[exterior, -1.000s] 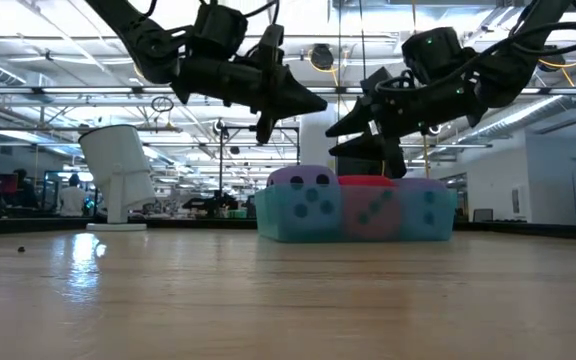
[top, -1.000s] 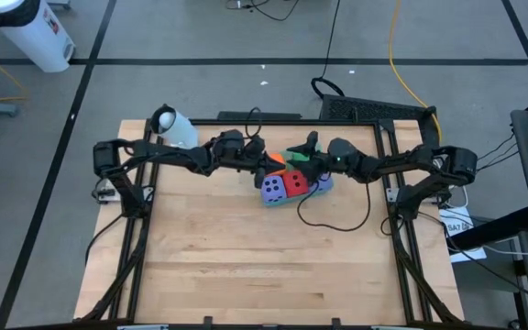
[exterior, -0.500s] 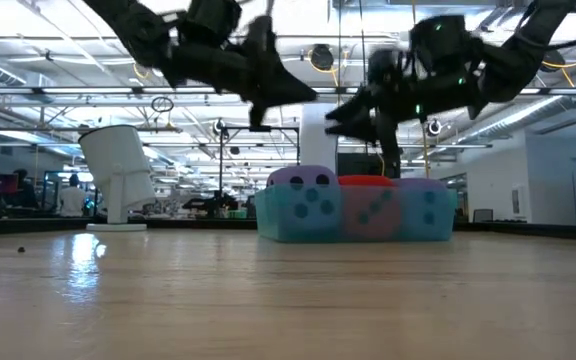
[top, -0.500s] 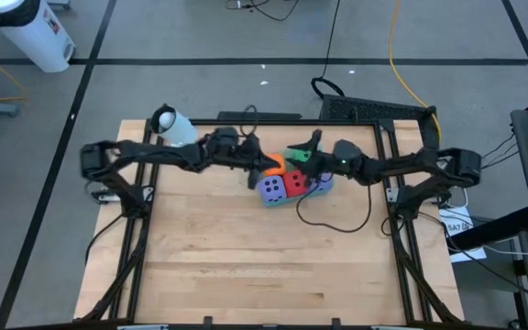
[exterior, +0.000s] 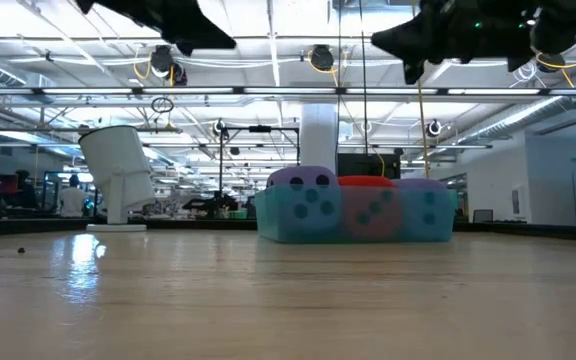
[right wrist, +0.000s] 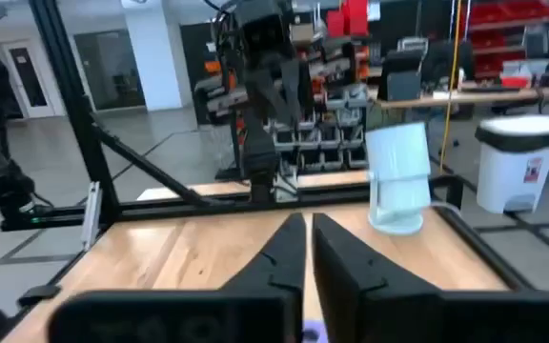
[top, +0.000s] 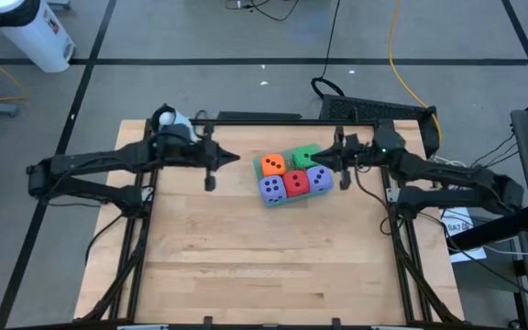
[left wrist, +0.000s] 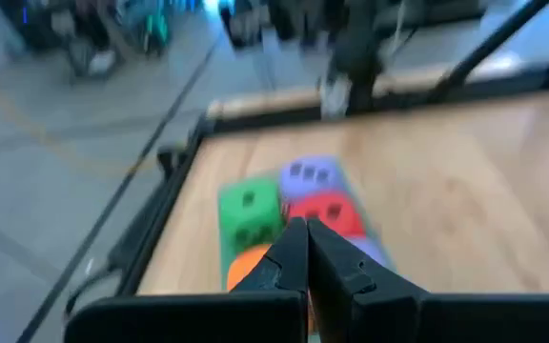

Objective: Pick & Place Dice
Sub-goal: Return to Home Position

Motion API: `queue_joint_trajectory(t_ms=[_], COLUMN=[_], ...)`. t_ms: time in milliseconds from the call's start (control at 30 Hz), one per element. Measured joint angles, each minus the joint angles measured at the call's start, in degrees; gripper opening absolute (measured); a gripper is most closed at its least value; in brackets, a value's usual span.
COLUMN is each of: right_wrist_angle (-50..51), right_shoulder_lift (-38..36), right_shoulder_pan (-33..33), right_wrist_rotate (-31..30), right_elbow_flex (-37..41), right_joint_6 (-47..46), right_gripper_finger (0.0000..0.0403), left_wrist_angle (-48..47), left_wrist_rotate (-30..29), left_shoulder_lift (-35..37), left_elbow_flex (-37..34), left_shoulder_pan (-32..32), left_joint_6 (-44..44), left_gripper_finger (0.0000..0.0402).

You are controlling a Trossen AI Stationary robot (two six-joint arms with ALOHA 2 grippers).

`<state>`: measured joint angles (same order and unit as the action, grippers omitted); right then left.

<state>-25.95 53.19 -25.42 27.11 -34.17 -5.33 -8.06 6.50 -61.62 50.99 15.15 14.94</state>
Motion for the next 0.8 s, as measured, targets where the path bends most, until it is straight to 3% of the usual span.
queue_joint_trajectory(t_ms=[100, 200, 467, 633, 800], right_wrist_angle=[6.9, 10.6, 11.7, 10.8, 10.0], right_shoulder_lift=[-4.9, -9.4, -22.3, -28.8, -29.9], right_shoulder_pan=[0.0, 0.2, 3.1, 3.2, 4.4], right_wrist_rotate=[-0.3, -4.0, -15.0, -21.6, -25.3], right_elbow_flex=[0.0, 1.1, 12.1, 18.5, 23.1], right_joint_6=[-1.8, -4.1, -6.0, -8.9, -10.4], right_gripper_finger=[0.0005, 0.0005, 0.0001, 0.0001, 0.0], left_wrist_angle=[8.3, 17.9, 27.1, 27.0, 28.0], left_wrist_rotate=[6.8, 9.6, 8.8, 8.0, 7.9], left_shoulder_lift=[5.3, 10.5, 23.3, 29.8, 30.7], left_elbow_flex=[-5.8, -12.7, -28.0, -31.5, -34.4], left_shoulder_pan=[3.4, 6.8, 9.2, 9.2, 8.7], left_joint_6=[-1.9, -8.1, -14.0, -16.0, -16.5], left_gripper_finger=[0.0, 0.0, 0.0, 0.0, 0.0])
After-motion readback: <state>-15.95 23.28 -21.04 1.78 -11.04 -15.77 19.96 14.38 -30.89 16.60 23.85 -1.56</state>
